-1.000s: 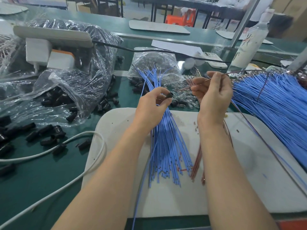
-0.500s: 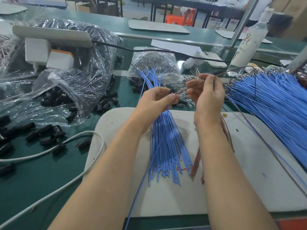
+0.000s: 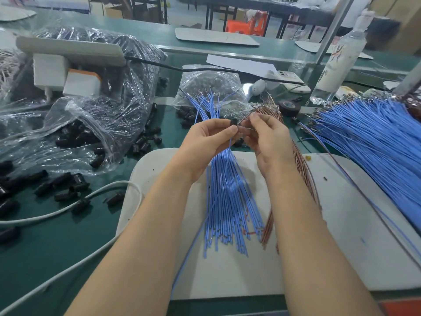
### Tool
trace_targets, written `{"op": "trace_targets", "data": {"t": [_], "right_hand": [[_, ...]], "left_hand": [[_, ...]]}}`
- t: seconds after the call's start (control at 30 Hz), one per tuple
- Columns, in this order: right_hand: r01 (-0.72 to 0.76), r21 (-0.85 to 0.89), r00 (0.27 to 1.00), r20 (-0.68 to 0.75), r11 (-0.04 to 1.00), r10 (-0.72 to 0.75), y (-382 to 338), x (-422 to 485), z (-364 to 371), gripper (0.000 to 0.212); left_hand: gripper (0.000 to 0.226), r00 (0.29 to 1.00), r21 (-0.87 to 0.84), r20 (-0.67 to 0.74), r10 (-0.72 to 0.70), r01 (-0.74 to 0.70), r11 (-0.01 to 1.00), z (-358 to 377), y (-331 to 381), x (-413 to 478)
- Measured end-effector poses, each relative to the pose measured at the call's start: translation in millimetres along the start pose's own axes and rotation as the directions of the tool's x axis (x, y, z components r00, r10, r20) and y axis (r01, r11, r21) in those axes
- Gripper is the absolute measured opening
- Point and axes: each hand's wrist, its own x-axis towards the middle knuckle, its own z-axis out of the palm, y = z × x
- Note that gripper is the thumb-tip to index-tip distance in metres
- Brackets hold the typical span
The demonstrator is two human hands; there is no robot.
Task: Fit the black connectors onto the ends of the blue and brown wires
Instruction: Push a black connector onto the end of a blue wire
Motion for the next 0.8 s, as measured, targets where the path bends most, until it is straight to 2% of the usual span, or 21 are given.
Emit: {"op": "trace_targets", "data": {"t": [0.23, 0.4, 0.67, 0.8], "right_hand": [[0.015, -0.076, 1.0, 0.024, 0.997, -0.013, 1.5, 0.3, -1.7, 0.01], [-0.011, -0.116, 1.0, 0.013, 0.993, 0.013, 2.1, 2.3, -3.5, 0.007], [-0.044, -0.024, 0.999, 0.005, 0.999, 0.044, 0.3, 3.7, -4.8, 0.012], [-0.152, 0.204, 0.988, 0.024, 0.967, 0.151, -2.4, 4.3, -3.6, 0.012]], "left_hand": [[0.01, 0.994, 0.269, -0.036, 0.104, -0.091, 0.959, 1.6, -1.6, -2.9], [0.016, 0.986, 0.337, 0.02, 0.167, -0.164, 0.927, 4.6, 0.4, -6.5], [0.017, 0.976, 0.381, 0.061, 0.209, -0.217, 0.899, 6.0, -0.1, -8.9], [0.014, 0.981, 0.295, 0.04, 0.188, -0.192, 0.936, 5.7, 2.5, -8.4]]}}
